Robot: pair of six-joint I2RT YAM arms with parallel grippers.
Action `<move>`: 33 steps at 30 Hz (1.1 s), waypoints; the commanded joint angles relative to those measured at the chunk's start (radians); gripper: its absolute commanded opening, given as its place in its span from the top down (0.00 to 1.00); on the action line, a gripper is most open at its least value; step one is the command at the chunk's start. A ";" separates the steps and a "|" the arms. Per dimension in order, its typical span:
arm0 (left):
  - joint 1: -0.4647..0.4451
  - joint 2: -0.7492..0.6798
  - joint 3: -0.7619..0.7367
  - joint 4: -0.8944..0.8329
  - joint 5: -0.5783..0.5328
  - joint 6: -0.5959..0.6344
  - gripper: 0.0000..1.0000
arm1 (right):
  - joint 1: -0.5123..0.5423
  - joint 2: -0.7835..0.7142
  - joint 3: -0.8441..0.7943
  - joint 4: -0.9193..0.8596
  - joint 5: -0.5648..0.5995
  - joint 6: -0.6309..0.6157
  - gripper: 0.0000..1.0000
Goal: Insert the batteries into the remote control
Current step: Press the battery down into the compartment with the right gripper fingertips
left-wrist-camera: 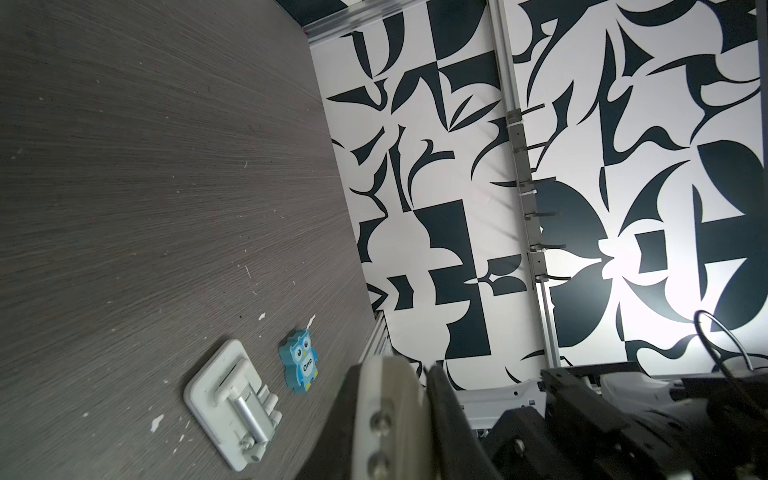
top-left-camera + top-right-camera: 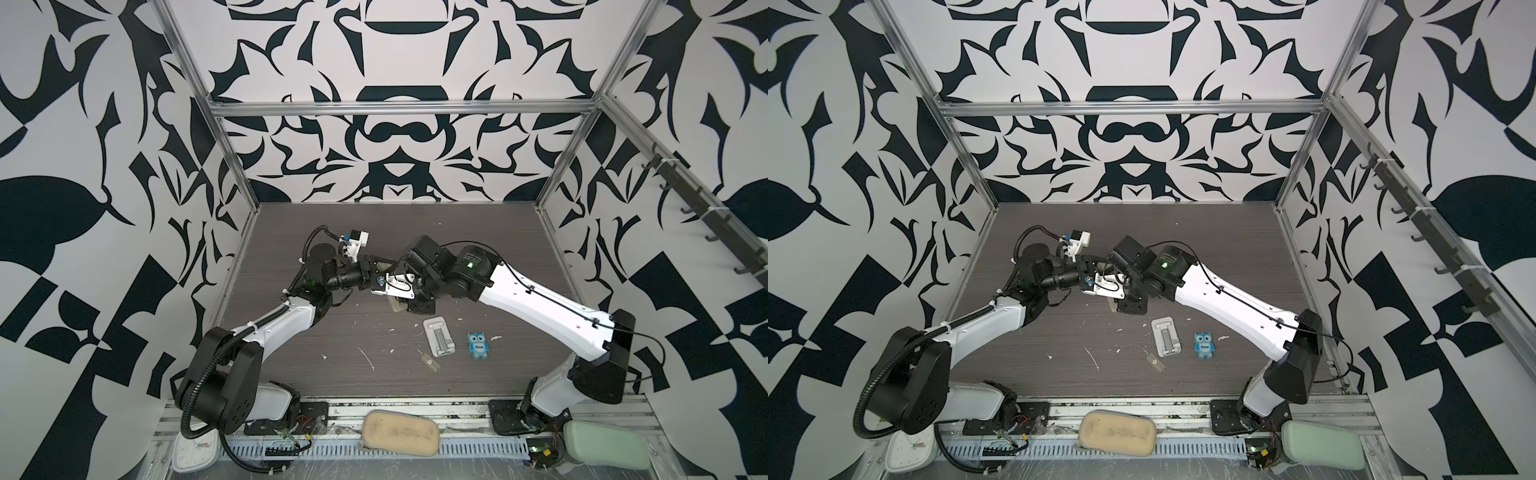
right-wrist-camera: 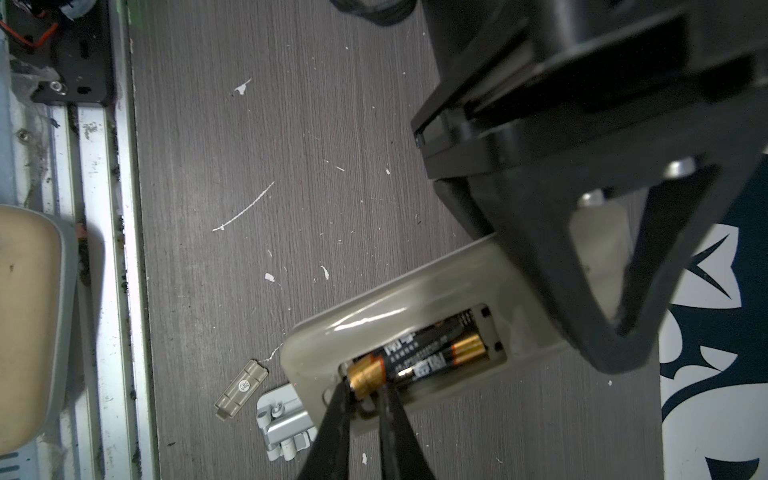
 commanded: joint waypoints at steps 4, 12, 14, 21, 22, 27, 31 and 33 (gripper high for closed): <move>-0.004 -0.018 0.003 0.034 0.034 -0.018 1.00 | 0.005 0.036 0.052 0.028 0.052 0.054 0.86; -0.004 -0.011 0.002 0.048 0.032 -0.021 1.00 | 0.005 0.077 0.093 0.006 0.067 0.102 0.87; -0.006 -0.010 0.000 0.050 0.034 -0.021 1.00 | 0.005 0.085 0.104 -0.002 0.069 0.110 0.87; -0.006 -0.017 -0.006 0.050 0.036 -0.021 1.00 | 0.005 0.119 0.139 -0.022 0.070 0.137 0.87; -0.006 -0.020 -0.007 0.048 0.035 -0.021 1.00 | 0.005 0.122 0.140 -0.024 0.071 0.139 0.87; -0.007 -0.026 -0.015 0.047 0.035 -0.021 1.00 | 0.005 0.143 0.156 -0.036 0.078 0.152 0.88; -0.012 -0.026 -0.008 0.039 0.038 -0.018 1.00 | 0.005 0.166 0.176 -0.052 0.082 0.168 0.89; -0.015 -0.025 -0.005 0.035 0.038 -0.015 1.00 | 0.005 0.174 0.181 -0.063 0.084 0.173 0.89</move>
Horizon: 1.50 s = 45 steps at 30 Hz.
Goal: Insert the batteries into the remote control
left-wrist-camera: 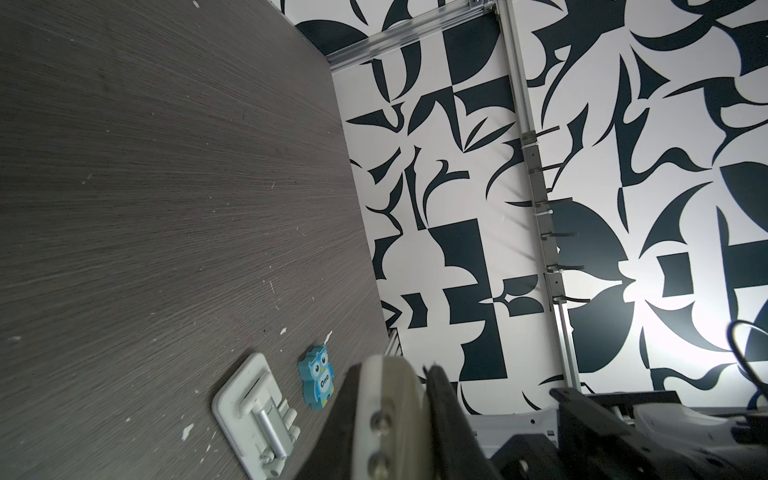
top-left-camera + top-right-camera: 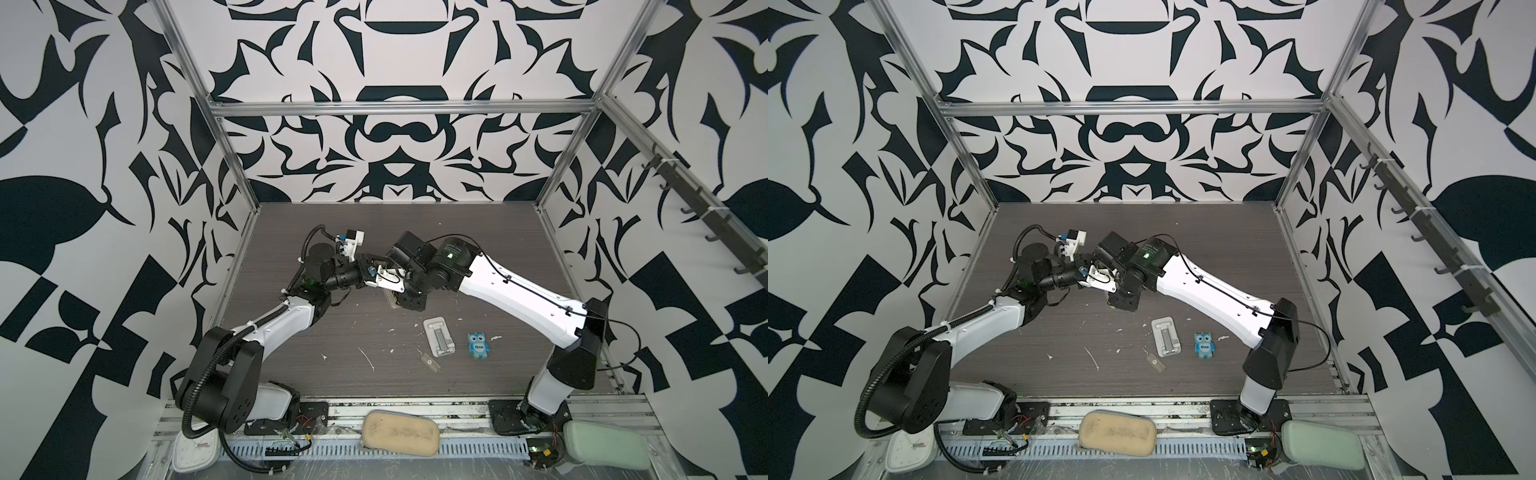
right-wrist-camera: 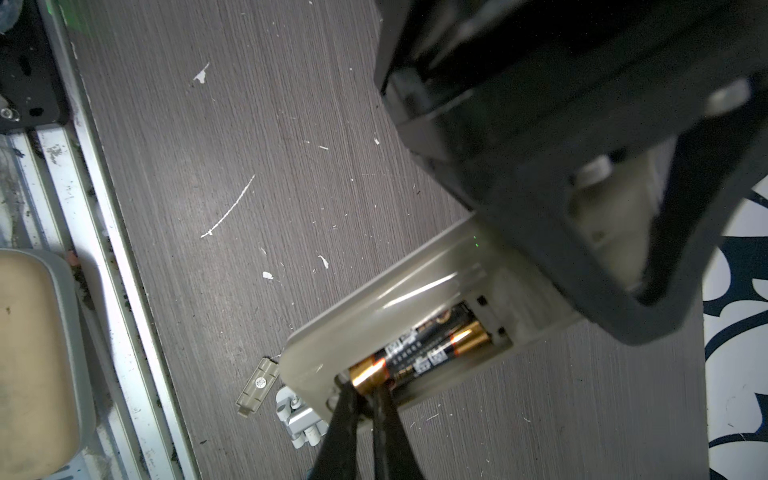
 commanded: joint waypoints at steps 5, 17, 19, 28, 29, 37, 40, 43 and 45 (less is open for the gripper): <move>-0.036 -0.026 0.011 0.043 0.090 -0.031 1.00 | 0.001 0.054 0.040 0.042 0.033 0.034 0.91; -0.043 -0.038 0.011 0.021 0.084 -0.018 1.00 | 0.003 0.088 0.067 0.014 0.027 0.061 0.94; -0.044 -0.038 0.011 0.019 0.081 -0.015 1.00 | 0.003 0.089 0.067 0.010 0.031 0.062 0.94; -0.042 -0.045 0.001 -0.002 0.068 0.002 1.00 | 0.003 0.047 0.064 0.007 0.044 0.081 0.85; -0.040 -0.051 0.001 -0.021 0.060 0.013 1.00 | 0.004 0.035 0.056 0.009 0.041 0.087 0.83; -0.018 -0.087 -0.009 -0.106 0.010 0.046 1.00 | 0.004 -0.070 -0.007 0.062 0.033 0.113 0.67; -0.017 -0.092 -0.009 -0.132 0.002 0.054 1.00 | 0.003 -0.111 -0.034 0.093 0.027 0.131 0.64; -0.017 -0.092 -0.005 -0.137 0.003 0.056 1.00 | 0.001 -0.134 -0.051 0.104 0.019 0.143 0.64; -0.017 -0.092 -0.002 -0.140 0.006 0.054 1.00 | 0.001 -0.133 -0.043 0.104 0.007 0.145 0.68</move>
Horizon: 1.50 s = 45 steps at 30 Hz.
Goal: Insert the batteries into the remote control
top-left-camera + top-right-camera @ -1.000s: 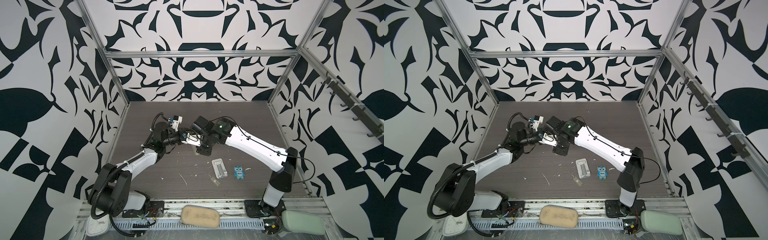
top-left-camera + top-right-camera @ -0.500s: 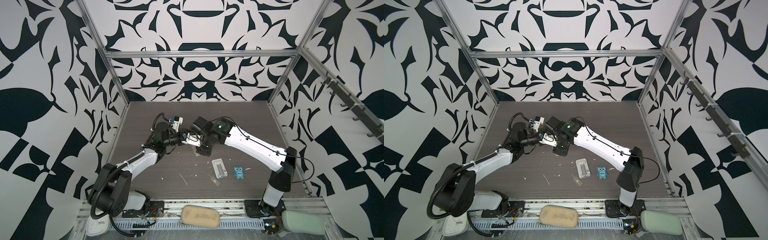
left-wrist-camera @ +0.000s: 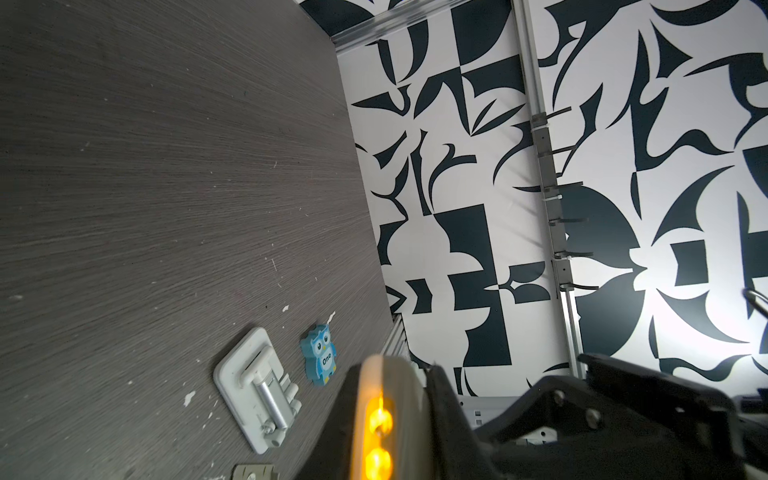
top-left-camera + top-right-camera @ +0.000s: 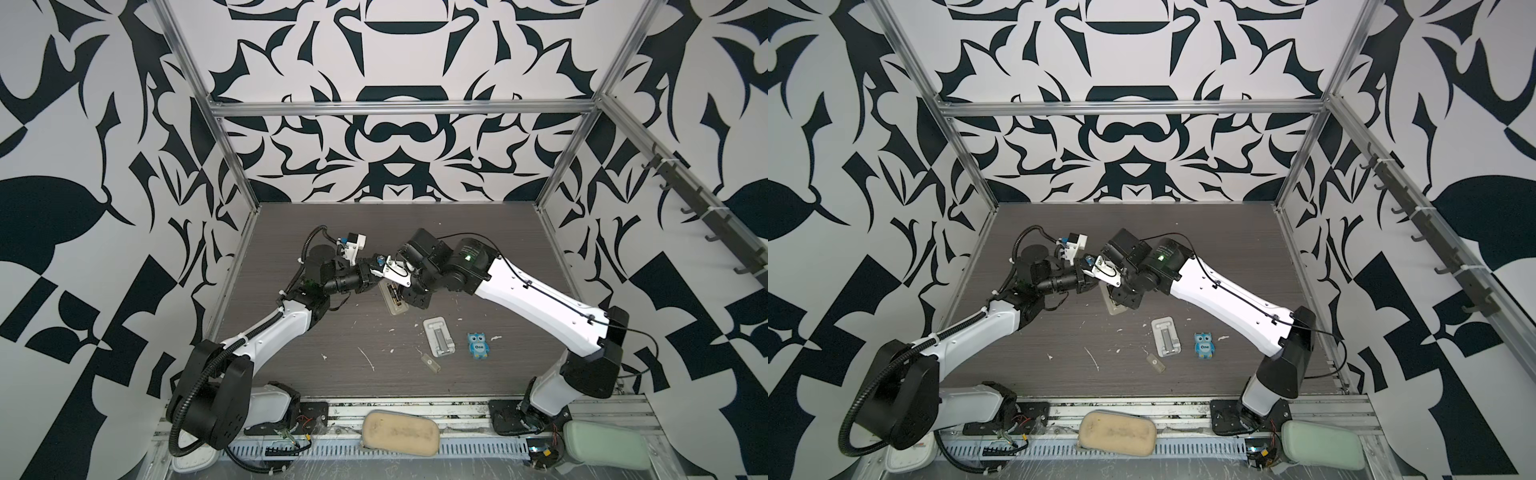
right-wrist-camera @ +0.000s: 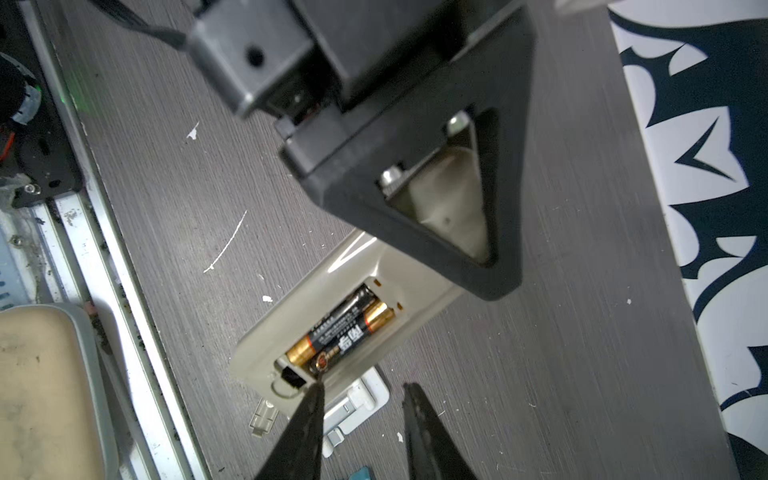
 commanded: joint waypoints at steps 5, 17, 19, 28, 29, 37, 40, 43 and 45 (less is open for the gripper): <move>0.000 -0.019 0.001 -0.006 0.020 0.002 1.00 | -0.003 -0.001 0.020 0.033 -0.058 0.021 0.73; -0.001 -0.060 -0.011 -0.009 0.017 0.002 1.00 | -0.002 0.073 0.017 0.063 -0.055 0.002 0.78; -0.002 -0.063 -0.013 -0.009 0.017 0.004 1.00 | -0.003 0.080 0.001 0.075 -0.049 -0.004 0.79; -0.001 -0.068 -0.010 -0.069 -0.003 0.022 1.00 | -0.003 0.077 0.016 0.088 -0.061 0.001 0.75; -0.002 -0.068 0.000 -0.119 -0.012 0.045 1.00 | -0.003 0.060 0.015 0.097 -0.060 0.007 0.73; -0.001 -0.050 0.030 -0.233 -0.053 0.097 1.00 | -0.013 -0.141 -0.111 0.231 -0.063 0.076 0.53; -0.001 -0.042 0.030 -0.238 -0.061 0.097 1.00 | -0.040 -0.169 -0.160 0.185 -0.058 0.118 0.52; -0.003 -0.036 0.034 -0.258 -0.072 0.103 1.00 | -0.067 -0.194 -0.222 0.169 -0.058 0.164 0.51; -0.002 -0.035 0.036 -0.254 -0.076 0.108 1.00 | -0.099 -0.193 -0.252 0.165 -0.094 0.210 0.48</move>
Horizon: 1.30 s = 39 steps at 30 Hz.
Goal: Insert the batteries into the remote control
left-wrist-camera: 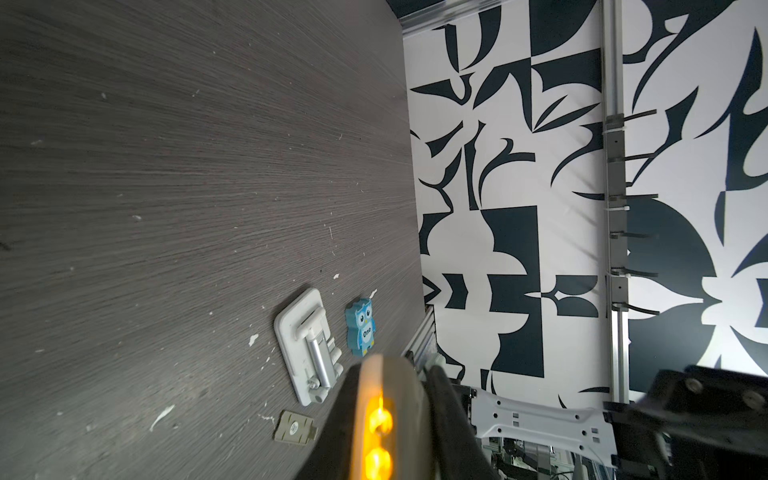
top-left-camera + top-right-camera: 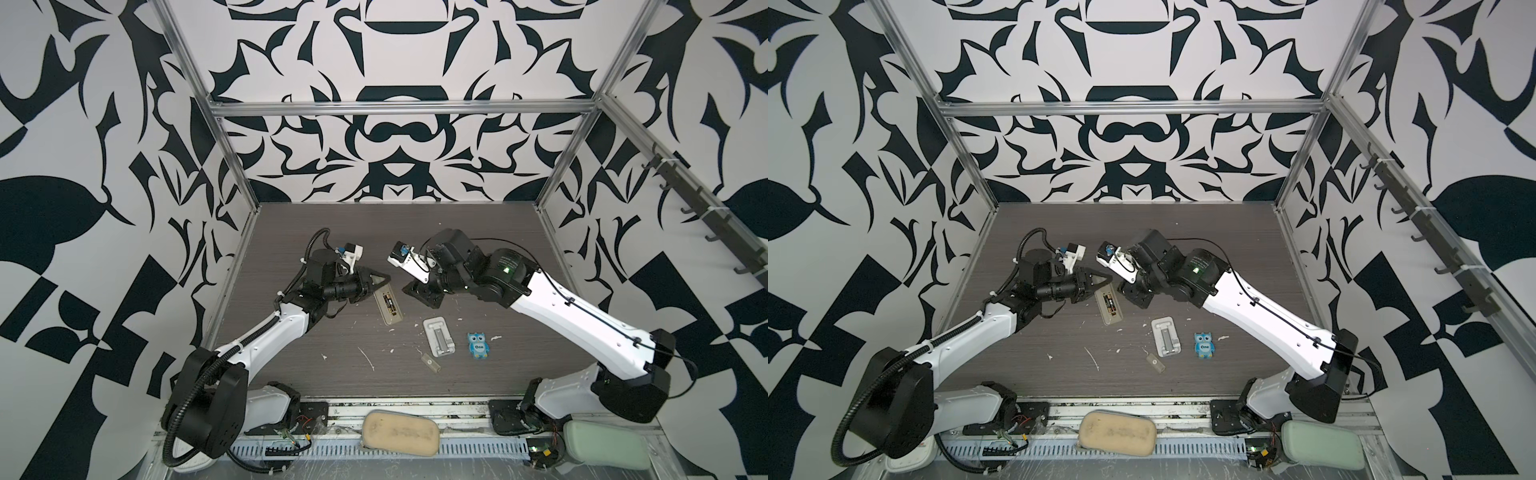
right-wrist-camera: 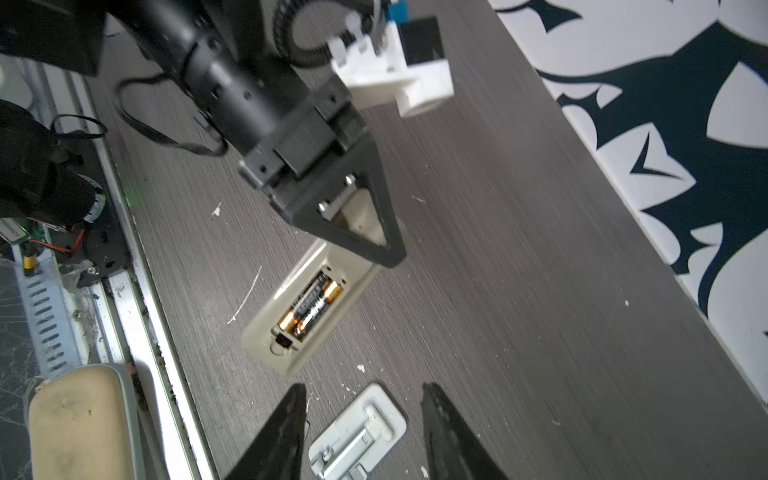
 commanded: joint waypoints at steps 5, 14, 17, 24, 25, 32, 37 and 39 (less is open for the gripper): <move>-0.004 0.084 0.061 0.010 -0.046 0.051 1.00 | -0.062 0.038 -0.073 -0.037 -0.026 0.133 0.44; -0.021 0.309 0.132 0.078 -0.124 0.046 1.00 | -0.091 0.015 -0.102 -0.032 -0.015 0.148 0.42; -0.024 0.377 0.145 0.110 -0.114 0.062 1.00 | -0.094 0.011 -0.112 -0.015 -0.019 0.153 0.42; -0.029 0.531 0.164 0.190 -0.135 0.035 0.93 | -0.096 0.039 -0.100 -0.007 -0.042 0.159 0.44; -0.031 0.550 0.164 0.209 -0.134 0.032 0.92 | -0.096 0.040 -0.104 -0.006 -0.043 0.157 0.44; -0.038 0.620 0.137 0.270 -0.149 0.033 0.85 | -0.097 0.045 -0.110 -0.001 -0.045 0.153 0.44; -0.037 0.636 0.099 0.285 -0.155 0.040 0.74 | -0.097 0.050 -0.113 0.005 -0.051 0.153 0.44; -0.037 0.637 0.093 0.276 -0.163 0.047 0.67 | -0.097 0.051 -0.114 0.004 -0.052 0.153 0.44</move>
